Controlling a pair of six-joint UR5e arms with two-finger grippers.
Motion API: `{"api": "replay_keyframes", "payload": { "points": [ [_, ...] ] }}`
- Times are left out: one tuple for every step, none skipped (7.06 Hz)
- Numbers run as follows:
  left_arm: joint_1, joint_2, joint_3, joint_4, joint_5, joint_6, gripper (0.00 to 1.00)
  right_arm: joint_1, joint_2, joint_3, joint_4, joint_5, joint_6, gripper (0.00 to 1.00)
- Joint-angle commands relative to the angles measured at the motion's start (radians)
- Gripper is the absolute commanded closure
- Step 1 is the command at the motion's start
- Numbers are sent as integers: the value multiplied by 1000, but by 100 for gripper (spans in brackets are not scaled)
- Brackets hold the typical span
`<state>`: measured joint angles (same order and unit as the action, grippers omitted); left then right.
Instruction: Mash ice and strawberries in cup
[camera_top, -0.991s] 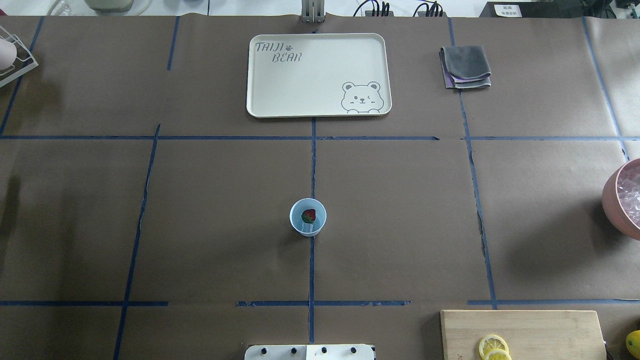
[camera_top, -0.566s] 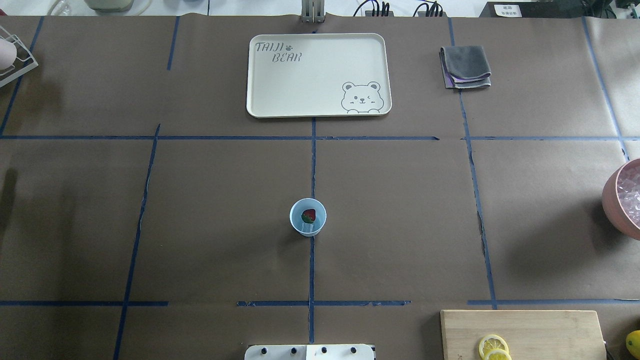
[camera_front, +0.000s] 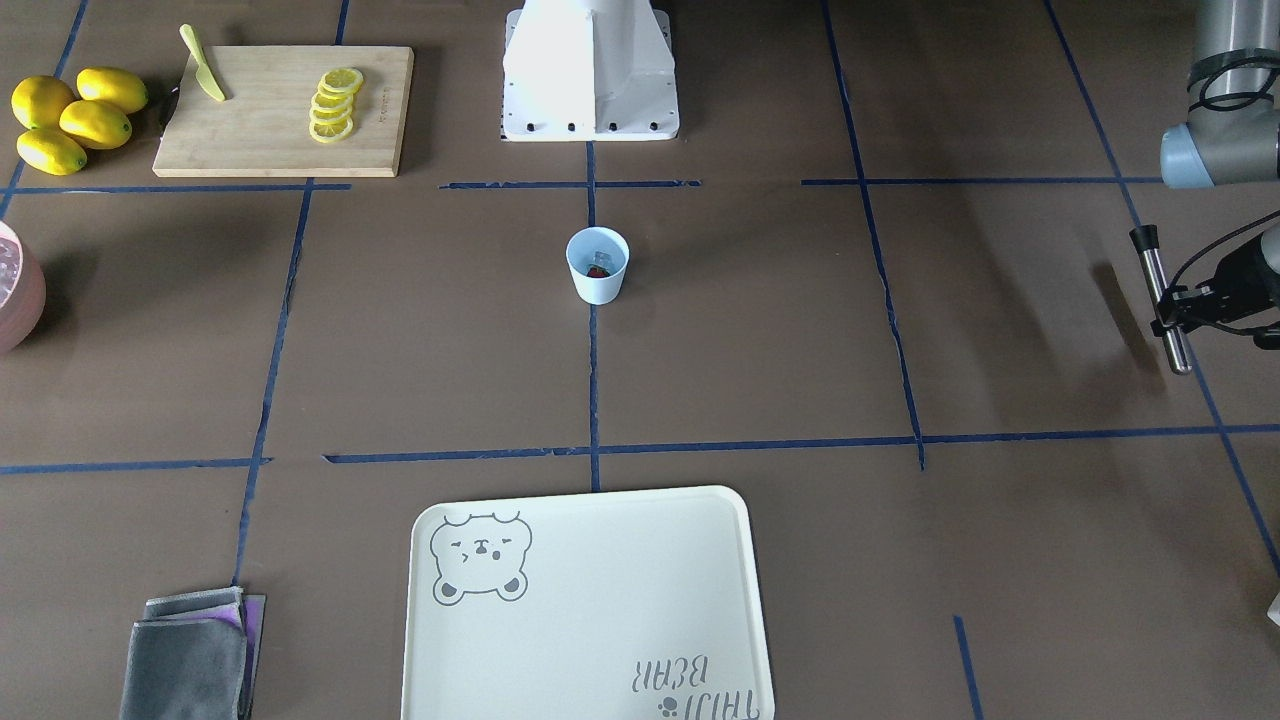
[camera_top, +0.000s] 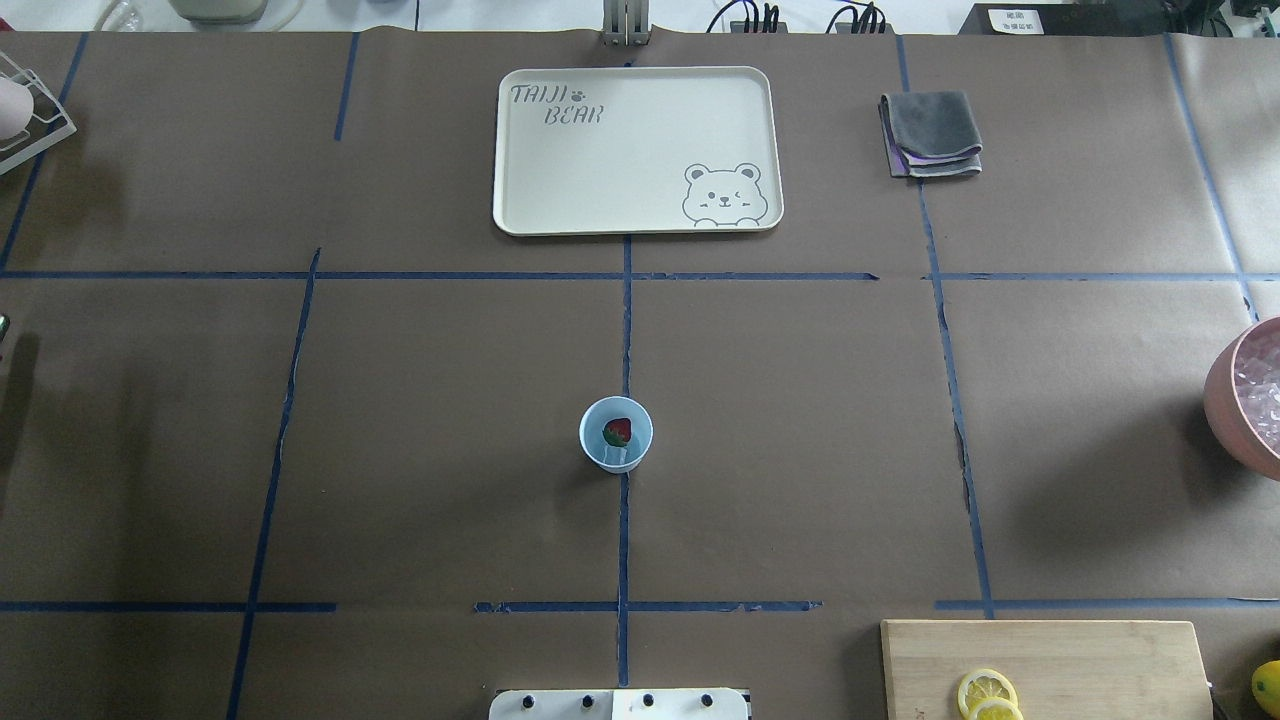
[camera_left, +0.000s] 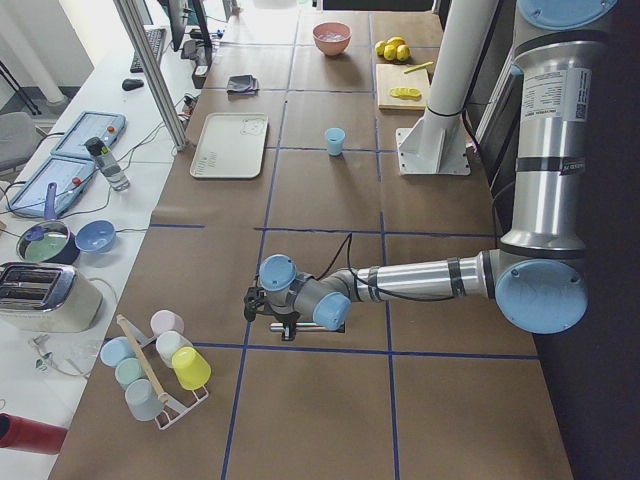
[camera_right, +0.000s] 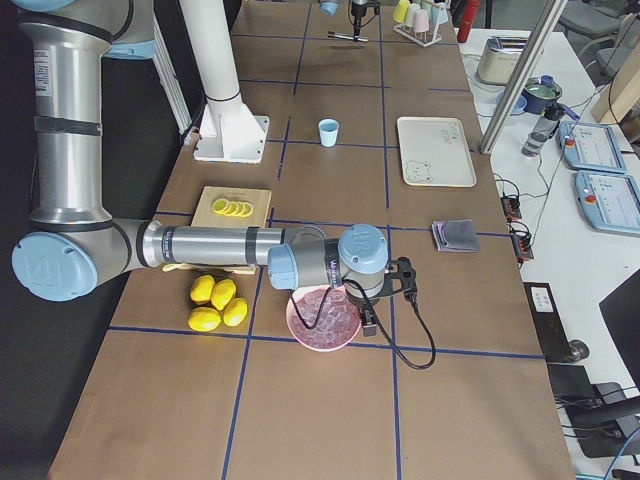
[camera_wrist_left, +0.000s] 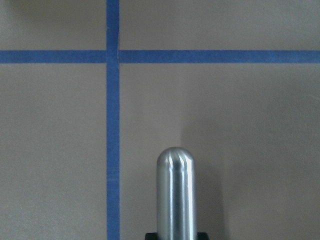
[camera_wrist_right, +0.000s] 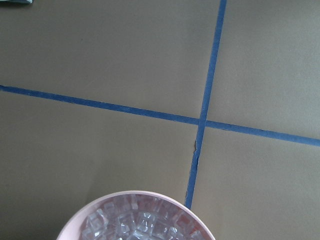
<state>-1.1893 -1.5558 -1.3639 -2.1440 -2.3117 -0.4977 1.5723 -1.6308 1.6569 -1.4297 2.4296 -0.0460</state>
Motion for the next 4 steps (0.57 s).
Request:
{"api": "replay_keyframes", "payload": {
  "points": [
    [5, 0, 8, 1, 0, 4, 95, 2, -1, 1, 0, 0, 0, 0],
    [5, 2, 15, 0, 0, 5, 84, 2, -1, 1, 0, 0, 0, 0],
    [5, 2, 15, -2, 0, 5, 40, 0, -1, 3, 0, 0, 0, 0],
    [4, 9, 8, -5, -1, 4, 0, 2, 0, 4, 0, 2, 0, 0]
  ]
}}
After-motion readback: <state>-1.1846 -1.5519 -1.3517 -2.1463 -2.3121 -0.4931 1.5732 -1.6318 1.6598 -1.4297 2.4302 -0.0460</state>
